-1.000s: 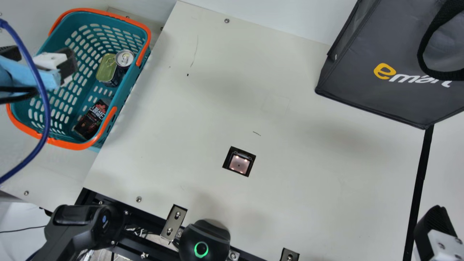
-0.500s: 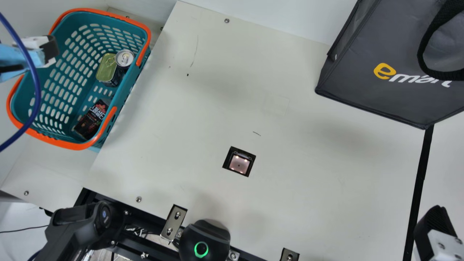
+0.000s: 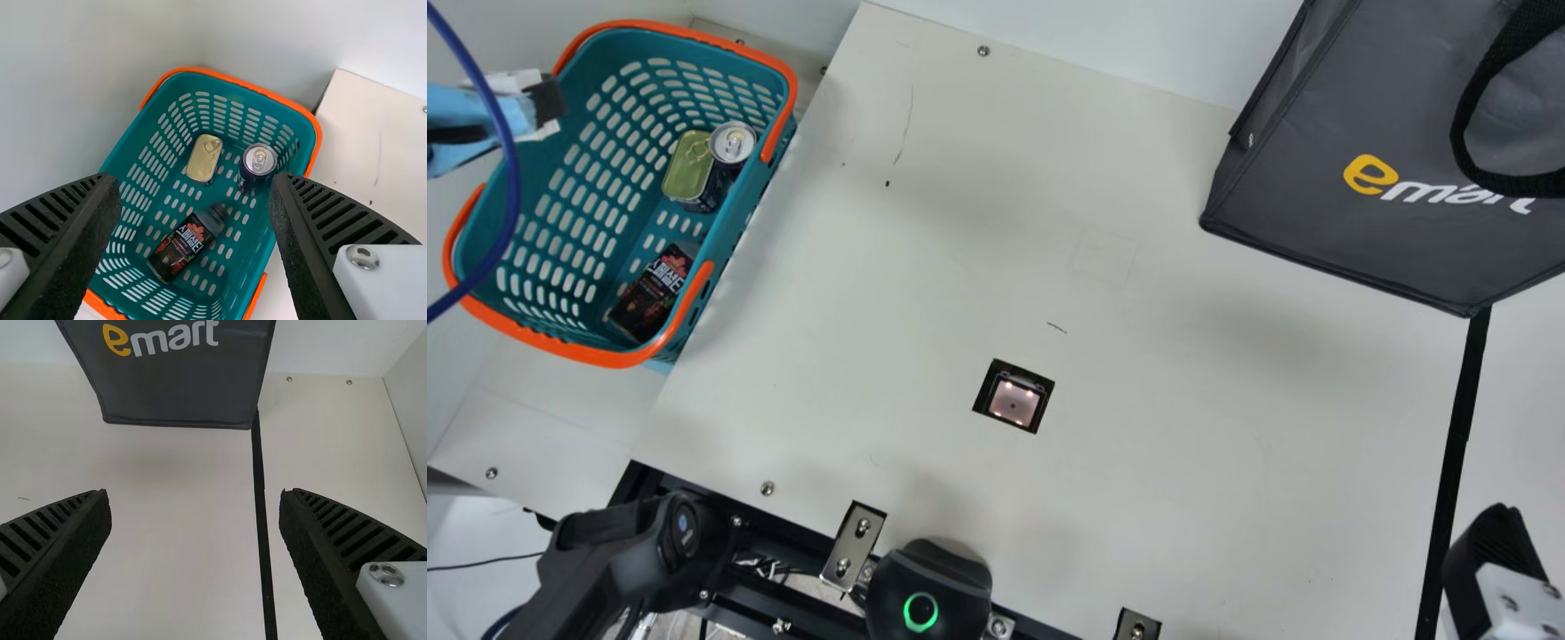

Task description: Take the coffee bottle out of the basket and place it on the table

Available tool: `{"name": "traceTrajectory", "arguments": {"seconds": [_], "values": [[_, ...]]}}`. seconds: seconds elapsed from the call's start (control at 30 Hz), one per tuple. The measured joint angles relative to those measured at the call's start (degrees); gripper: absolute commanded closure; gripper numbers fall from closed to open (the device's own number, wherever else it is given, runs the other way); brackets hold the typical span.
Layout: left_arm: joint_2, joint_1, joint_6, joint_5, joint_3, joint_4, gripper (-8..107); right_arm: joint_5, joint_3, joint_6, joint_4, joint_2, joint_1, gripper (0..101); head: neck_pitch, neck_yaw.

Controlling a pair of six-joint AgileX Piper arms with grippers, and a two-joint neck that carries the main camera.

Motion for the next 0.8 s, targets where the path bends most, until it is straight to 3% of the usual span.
{"name": "traceTrajectory", "arguments": {"seconds": [0.8], "values": [[7.2, 5.4, 9.4, -3.4, 2.6, -5.0, 9, 0.0, 0.0, 0.0, 0.0, 0.0, 0.0, 10, 0.0, 0.0]]}}
